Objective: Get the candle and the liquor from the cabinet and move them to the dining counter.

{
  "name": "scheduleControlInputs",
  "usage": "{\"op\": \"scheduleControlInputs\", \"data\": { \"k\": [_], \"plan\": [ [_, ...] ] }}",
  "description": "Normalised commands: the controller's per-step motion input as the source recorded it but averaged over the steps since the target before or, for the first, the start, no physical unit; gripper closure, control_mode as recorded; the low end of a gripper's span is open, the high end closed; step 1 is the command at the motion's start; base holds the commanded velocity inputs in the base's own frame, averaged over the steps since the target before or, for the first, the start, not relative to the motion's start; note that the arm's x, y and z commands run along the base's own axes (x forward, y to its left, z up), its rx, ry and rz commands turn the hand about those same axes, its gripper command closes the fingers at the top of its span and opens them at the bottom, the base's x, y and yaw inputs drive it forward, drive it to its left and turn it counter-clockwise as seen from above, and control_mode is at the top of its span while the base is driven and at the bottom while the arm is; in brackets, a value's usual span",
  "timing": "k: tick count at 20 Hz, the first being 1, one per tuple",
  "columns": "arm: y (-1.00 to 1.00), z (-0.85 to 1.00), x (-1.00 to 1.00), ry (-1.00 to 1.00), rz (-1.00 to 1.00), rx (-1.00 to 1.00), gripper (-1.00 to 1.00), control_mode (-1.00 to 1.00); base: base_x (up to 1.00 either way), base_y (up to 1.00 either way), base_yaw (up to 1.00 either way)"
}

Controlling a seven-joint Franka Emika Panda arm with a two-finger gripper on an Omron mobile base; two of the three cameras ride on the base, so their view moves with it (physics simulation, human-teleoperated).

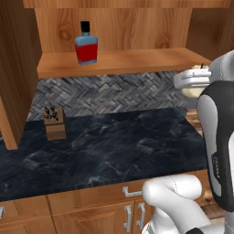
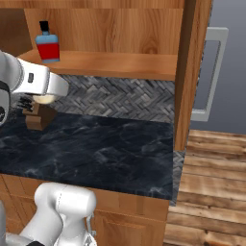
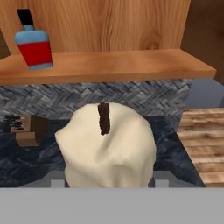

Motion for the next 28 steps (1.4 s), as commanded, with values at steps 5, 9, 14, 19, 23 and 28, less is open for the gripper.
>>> {"op": "scheduleControlInputs", "data": {
  "k": [5, 9, 14, 19, 23, 28],
  "plan": [
    [0.0, -0.08, -0.36, 0.0, 0.0, 0.0, 1.0, -1.0, 0.0, 0.0, 0.0],
    [0.0, -0.08, -0.19, 0.0, 0.0, 0.0, 1.0, -1.0, 0.0, 0.0, 0.0],
    [0.0, -0.03, -0.17, 0.0, 0.0, 0.0, 1.0, -1.0, 0.0, 0.0, 0.0],
    [0.0, -0.09, -0.41, 0.0, 0.01, 0.0, 1.0, -1.0, 0.0, 0.0, 0.0],
    [0.0, -0.19, -0.96, 0.0, 0.31, -0.08, 1.0, -1.0, 0.0, 0.0, 0.0],
    [0.11, -0.33, -0.91, 0.0, 0.57, -0.11, 1.0, -1.0, 0.0, 0.0, 0.0]
  ]
}}
